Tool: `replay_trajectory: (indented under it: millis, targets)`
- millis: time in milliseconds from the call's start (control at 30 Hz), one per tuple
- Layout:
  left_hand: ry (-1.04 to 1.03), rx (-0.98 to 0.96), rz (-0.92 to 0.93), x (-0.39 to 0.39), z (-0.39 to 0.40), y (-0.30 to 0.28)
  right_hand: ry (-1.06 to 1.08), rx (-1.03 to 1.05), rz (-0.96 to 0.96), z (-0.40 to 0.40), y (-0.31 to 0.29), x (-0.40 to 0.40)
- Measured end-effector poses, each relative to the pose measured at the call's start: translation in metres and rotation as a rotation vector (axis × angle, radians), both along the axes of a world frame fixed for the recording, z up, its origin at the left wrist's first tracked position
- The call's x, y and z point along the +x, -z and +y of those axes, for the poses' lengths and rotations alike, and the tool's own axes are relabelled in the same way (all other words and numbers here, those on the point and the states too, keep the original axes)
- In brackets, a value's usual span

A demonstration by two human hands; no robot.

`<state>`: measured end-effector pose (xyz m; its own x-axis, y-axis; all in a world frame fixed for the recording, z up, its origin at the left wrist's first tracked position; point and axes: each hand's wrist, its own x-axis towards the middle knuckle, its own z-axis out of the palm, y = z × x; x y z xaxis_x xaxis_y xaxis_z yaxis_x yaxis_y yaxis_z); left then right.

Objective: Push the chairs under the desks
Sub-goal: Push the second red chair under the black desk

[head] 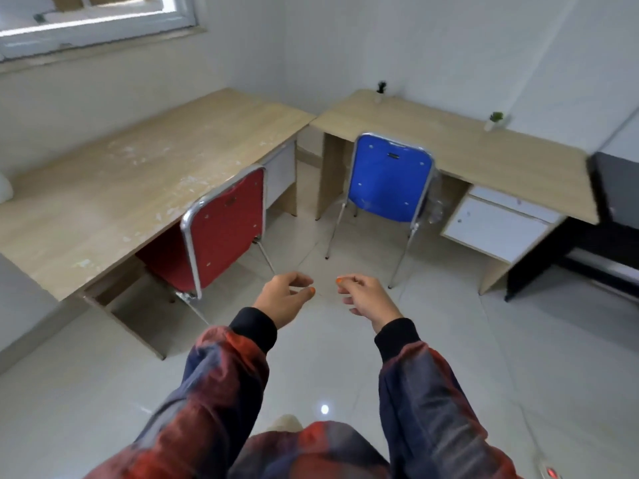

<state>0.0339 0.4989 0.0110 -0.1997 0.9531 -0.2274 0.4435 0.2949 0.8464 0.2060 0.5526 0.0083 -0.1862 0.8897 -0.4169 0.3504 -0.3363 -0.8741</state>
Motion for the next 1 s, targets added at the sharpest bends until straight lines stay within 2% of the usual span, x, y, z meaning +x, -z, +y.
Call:
replay_trajectory:
  millis: [267, 400, 633, 800, 1000]
  targets:
    - [0.337, 0.002, 0.023, 0.036, -0.021, -0.009, 0.352, 0.03, -0.004, -0.076, -0.015, 0.051]
    - [0.42, 0.005, -0.016, 0.039, -0.057, -0.004, 0.433, -0.014, -0.009, -0.132, -0.016, 0.052]
    - [0.62, -0.116, -0.058, 0.056, -0.119, 0.02, 0.56, -0.114, -0.039, -0.231, 0.001, 0.062]
    - [0.735, -0.106, -0.078, 0.082, -0.14, 0.014, 0.702, -0.099, -0.062, -0.268, -0.004, 0.085]
    - [0.824, -0.09, -0.046, 0.113, -0.162, 0.011, 0.724, -0.104, -0.054, -0.305, -0.003, 0.101]
